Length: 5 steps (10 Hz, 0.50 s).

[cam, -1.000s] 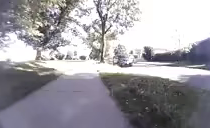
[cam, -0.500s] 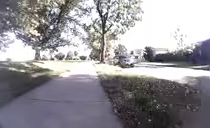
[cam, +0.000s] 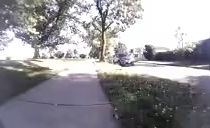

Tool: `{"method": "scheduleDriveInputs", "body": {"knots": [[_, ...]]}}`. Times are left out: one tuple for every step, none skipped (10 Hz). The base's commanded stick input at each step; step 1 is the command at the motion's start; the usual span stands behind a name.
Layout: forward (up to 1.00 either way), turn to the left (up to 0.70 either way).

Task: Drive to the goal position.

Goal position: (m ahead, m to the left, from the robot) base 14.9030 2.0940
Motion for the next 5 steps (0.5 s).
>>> {"method": "scheduleDriveInputs", "body": {"knots": [[-1.0,0.0],[-1.0,0.0],[-1.0,0.0],[-1.0,0.0],[-0.97,0.0]]}}
